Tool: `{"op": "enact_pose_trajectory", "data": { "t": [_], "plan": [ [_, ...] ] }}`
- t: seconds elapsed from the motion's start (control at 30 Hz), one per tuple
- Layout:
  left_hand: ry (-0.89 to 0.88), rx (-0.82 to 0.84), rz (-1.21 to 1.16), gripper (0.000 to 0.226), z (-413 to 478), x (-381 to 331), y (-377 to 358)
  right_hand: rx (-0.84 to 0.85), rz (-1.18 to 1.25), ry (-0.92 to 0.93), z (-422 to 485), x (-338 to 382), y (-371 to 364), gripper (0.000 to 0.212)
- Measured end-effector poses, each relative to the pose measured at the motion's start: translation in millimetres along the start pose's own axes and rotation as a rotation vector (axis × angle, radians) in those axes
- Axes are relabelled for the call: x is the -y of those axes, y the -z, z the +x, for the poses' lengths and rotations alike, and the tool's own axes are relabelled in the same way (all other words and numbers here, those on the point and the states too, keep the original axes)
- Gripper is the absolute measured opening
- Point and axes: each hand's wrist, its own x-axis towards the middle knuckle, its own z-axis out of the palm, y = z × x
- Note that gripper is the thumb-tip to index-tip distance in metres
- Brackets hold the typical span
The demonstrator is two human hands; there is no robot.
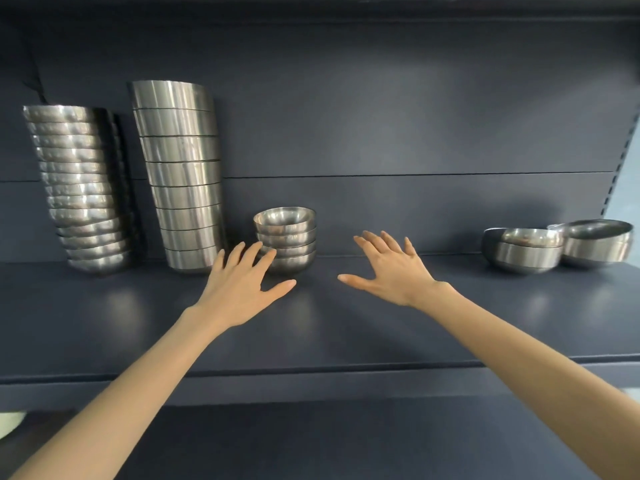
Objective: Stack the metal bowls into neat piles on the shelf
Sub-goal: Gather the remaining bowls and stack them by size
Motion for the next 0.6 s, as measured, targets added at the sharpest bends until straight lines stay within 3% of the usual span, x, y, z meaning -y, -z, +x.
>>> {"op": "enact_pose_trajectory", "data": {
  "t": [0.47, 0.6],
  "plan": [
    [-0.134, -0.032, -0.118, 0.111, 10, -82, 3, -0.03, 0.008, -0.27, -88, -81, 15, 0.093],
    [-0.183, -0.04, -0.154, 0.095, 26, -116, 3, -0.053, 0.014, -0.322, -102, -117, 21, 0.093]
  ]
}}
